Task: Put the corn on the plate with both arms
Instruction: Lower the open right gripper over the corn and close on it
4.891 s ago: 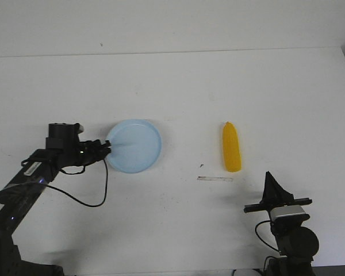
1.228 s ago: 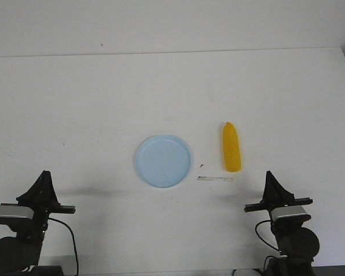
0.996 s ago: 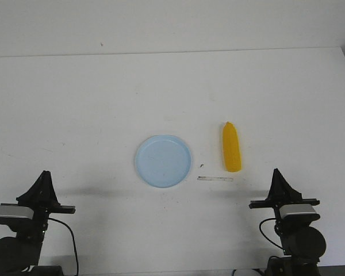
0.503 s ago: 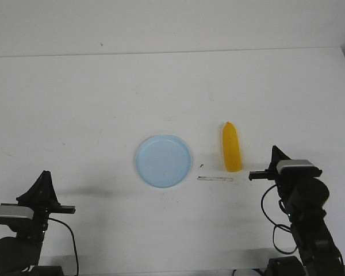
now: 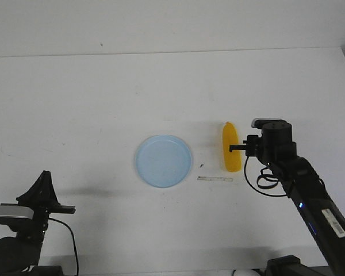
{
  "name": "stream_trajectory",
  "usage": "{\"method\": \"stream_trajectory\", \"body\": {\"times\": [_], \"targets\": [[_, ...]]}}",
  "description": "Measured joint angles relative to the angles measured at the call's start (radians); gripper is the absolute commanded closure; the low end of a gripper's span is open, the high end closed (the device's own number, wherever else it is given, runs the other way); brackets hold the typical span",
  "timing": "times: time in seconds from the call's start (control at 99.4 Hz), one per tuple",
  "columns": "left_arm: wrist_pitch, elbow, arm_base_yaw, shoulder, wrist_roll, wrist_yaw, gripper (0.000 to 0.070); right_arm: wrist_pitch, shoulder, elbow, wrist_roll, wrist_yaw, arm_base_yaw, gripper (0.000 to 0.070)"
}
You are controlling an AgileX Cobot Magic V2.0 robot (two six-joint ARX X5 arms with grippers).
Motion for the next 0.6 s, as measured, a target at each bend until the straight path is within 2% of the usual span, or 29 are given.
{"method": "stream_trajectory", "body": {"times": [0.121,0.181,0.221,0.332,0.403,0.453,0.604], "targets": [[0.0,0.0,0.0,0.0,0.0,0.0,0.0699,-0.125,0.098,0.108,0.009,0.0,0.048,0.0693],[0.0,0.0,0.0,0.0,0.0,0.0,0.0699,-0.176,0.148,0.145,0.014,0.004,0.063,0.0649],[0.0,0.0,0.0,0.0,0.0,0.0,0.0699,-0.209,0.182,0.166,0.024,0.005,0.071,0.0555],[0.0,0.0,0.0,0.0,0.0,0.0,0.0699,-0.269,0.266,0.22,0.056,0.008,0.076,0.0226],[0.0,0.0,0.0,0.0,0.0,0.0,0.0699,-0.272,0.3,0.24,0.068,0.008,0.077,0.0091],[0.0,0.0,0.0,0.0,0.0,0.0,0.0699,-0.266,0.314,0.245,0.071,0.008,0.077,0.0056],[0.0,0.0,0.0,0.0,0.0,0.0,0.0699,-0.257,0.342,0.245,0.077,0.008,0.077,0.0055]]}}
